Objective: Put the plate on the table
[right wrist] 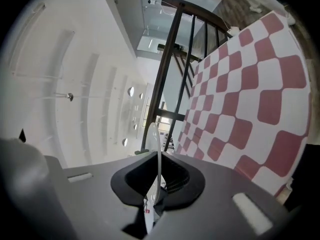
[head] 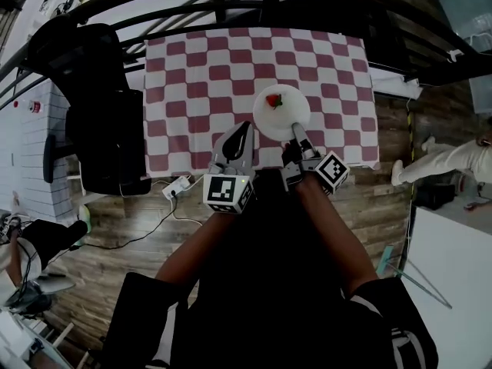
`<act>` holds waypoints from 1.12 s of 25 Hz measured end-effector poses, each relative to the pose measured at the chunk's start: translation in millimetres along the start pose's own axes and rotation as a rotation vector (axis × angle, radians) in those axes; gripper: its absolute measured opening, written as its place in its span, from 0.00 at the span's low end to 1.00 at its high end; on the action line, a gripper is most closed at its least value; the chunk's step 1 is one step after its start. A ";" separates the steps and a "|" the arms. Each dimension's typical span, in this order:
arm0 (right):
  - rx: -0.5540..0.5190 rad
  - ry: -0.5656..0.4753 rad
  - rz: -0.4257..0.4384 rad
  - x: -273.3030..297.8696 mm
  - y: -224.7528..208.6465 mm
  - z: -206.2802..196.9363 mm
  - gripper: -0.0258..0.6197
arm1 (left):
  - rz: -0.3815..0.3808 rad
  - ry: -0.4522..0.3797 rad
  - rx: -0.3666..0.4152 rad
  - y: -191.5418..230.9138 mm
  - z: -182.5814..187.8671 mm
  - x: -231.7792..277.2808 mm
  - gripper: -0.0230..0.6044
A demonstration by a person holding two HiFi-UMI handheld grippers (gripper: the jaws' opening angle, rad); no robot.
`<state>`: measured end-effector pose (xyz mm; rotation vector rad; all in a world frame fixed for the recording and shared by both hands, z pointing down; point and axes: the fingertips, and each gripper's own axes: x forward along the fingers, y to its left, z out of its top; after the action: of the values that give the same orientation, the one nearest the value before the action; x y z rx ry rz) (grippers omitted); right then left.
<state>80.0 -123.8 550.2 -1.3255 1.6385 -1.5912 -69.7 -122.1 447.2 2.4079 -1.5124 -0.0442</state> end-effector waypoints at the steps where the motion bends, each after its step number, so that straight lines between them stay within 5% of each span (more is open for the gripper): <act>1: 0.001 0.010 0.015 9.8 0.2 0.8 0.06 | 0.004 0.001 0.005 3.0 0.1 6.1 0.05; 9: 0.035 0.100 0.051 70.5 -16.0 8.9 0.06 | 0.077 0.071 0.017 28.8 -13.9 55.3 0.05; 13: -0.057 0.124 0.059 103.0 -25.6 25.8 0.06 | 0.119 0.100 0.004 46.4 -15.8 79.8 0.05; 28: -0.060 0.197 -0.018 166.6 -140.5 34.6 0.06 | 0.240 0.171 0.053 84.1 -36.6 120.7 0.05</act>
<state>84.1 -263.7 720.8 -1.2493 1.8074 -1.7441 -82.9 -254.3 520.2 2.1873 -1.7262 0.2492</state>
